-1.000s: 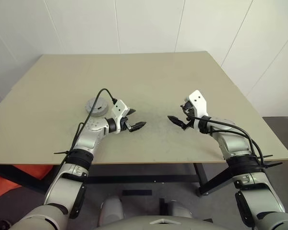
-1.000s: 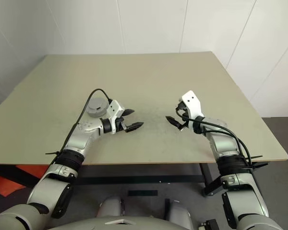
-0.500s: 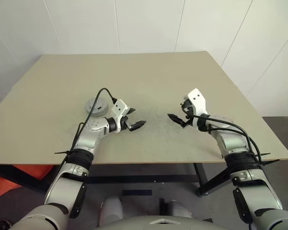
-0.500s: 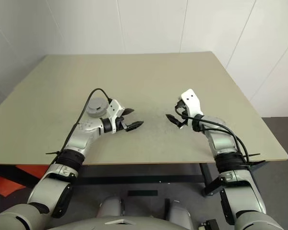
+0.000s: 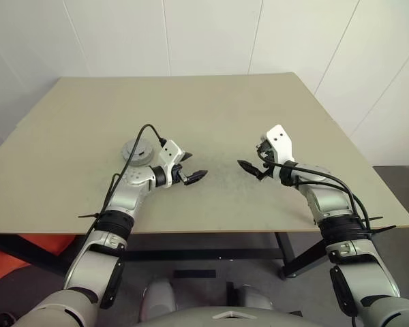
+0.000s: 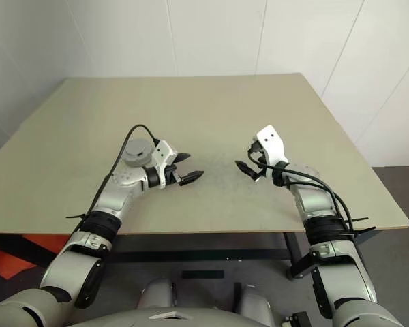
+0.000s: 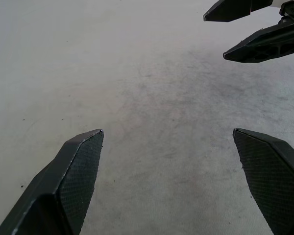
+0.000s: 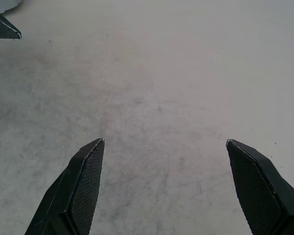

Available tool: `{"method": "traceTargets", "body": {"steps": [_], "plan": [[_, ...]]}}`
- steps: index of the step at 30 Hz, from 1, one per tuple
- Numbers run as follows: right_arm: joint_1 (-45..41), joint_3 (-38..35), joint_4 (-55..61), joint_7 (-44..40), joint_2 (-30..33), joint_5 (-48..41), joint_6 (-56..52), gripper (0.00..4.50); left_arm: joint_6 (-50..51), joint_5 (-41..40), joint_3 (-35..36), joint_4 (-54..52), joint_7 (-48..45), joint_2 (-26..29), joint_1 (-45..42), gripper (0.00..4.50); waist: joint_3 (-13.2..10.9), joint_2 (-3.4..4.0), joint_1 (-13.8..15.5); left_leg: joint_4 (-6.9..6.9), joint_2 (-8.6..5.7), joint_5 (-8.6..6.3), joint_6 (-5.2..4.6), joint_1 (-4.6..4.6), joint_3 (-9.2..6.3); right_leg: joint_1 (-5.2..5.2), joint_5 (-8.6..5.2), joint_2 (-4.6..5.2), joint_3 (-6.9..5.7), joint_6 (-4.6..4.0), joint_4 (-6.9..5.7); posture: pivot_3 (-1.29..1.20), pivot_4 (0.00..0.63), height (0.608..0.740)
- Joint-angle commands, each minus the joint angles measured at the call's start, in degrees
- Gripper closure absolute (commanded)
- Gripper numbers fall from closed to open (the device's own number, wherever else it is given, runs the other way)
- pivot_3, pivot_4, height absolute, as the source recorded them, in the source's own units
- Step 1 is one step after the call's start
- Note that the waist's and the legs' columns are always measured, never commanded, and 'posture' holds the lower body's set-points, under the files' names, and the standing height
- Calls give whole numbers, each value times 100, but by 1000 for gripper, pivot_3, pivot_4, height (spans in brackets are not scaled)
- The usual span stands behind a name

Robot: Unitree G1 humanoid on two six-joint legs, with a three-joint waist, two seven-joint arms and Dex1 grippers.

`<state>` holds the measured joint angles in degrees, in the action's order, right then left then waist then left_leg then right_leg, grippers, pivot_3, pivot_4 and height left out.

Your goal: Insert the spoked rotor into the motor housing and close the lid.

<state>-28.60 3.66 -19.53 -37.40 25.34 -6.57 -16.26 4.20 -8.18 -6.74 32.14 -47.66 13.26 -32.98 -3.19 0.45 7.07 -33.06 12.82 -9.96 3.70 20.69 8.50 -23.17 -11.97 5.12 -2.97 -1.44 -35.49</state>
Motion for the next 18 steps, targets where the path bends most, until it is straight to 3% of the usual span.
{"method": "traceTargets", "body": {"steps": [1,18], "plan": [[-146,-93,61,75,0,47,151,0,-113,-4,55,-145,24,1,-72,22,0,0,0,0,0,0,0,0,0,0,0,0,0,0,0,0,0,740],[-154,-111,-15,182,-44,137,252,0,-179,33,56,-21,-11,10,-173,22,0,0,-2,0,0,-2,-3,1,0,0,0,0,0,0,4,0,0,740]]}}
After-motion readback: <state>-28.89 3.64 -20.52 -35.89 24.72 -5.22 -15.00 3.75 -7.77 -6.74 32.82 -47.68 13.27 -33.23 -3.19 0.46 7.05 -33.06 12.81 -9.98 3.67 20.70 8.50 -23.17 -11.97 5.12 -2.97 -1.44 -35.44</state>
